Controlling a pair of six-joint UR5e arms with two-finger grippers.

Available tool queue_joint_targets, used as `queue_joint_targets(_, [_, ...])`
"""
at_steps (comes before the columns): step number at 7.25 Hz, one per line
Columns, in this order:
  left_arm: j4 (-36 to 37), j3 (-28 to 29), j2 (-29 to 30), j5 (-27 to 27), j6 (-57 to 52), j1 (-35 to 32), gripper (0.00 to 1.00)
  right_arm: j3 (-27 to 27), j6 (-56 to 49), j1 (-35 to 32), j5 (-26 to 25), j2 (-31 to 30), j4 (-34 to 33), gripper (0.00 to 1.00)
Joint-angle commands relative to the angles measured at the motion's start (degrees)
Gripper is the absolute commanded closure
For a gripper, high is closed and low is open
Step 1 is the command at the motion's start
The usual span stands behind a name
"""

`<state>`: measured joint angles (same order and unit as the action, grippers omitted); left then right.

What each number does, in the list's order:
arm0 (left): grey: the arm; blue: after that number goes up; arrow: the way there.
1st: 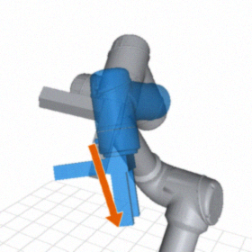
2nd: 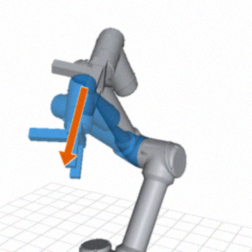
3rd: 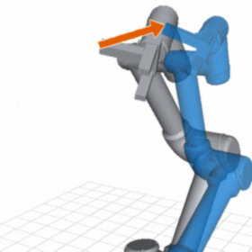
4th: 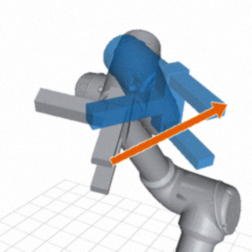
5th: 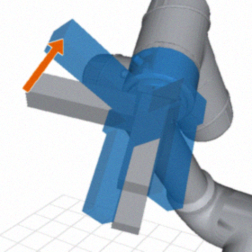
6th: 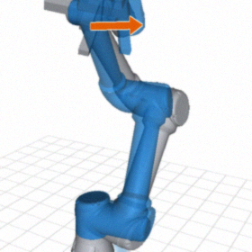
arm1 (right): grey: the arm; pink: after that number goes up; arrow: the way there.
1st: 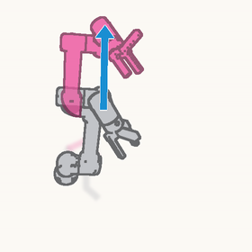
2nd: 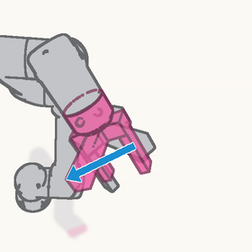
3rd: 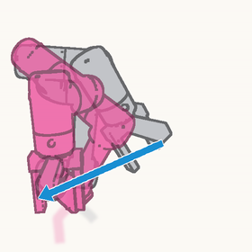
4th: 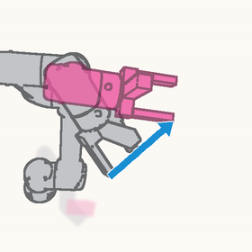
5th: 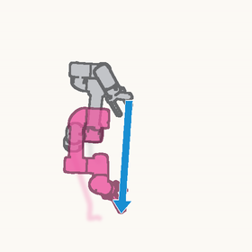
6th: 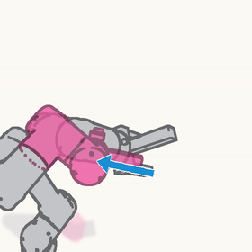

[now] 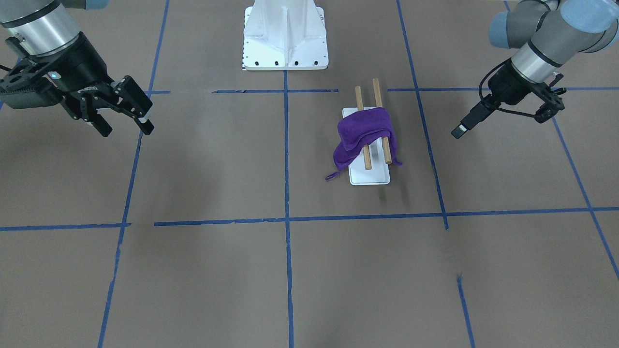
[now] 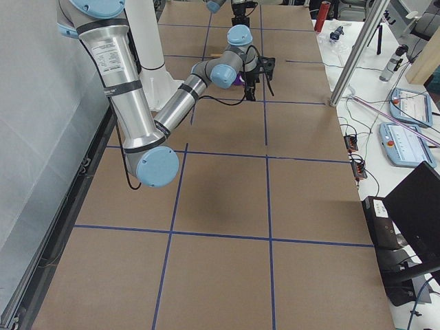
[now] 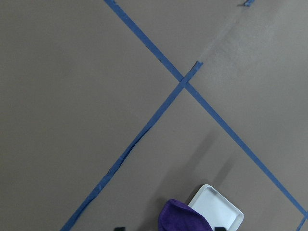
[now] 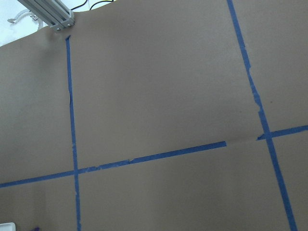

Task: Hang towel on rack

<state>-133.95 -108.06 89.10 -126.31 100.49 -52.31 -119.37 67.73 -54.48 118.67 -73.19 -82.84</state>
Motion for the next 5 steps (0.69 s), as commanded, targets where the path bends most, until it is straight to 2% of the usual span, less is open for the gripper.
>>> queue_joint_targets(1, [0.0,0.3,-3.4,0.2,-18.7,-2.3,0.0,1.0,-15.3,-4.8,0.7,-5.9,-1.4,0.0])
queue_joint_targets(2, [0.0,2.2,-4.8,0.1,-29.5,-6.1,0.0,3.3,-24.2,-7.7,3.0,-8.8,-2.5,0.0])
queue_joint_targets(3, [0.1,4.5,-5.2,0.1,-41.8,-10.2,0.0,7.5,-36.6,-14.1,9.2,-11.4,-2.9,0.0])
queue_joint_targets(4, [0.3,5.4,-7.5,0.1,-52.6,-12.4,0.0,13.7,-47.7,-20.5,13.4,-12.8,-2.9,0.0])
queue_joint_targets(5, [0.7,5.1,-10.9,-0.4,-70.4,-18.0,0.0,18.0,-59.2,-26.1,14.6,-14.7,-4.0,0.0])
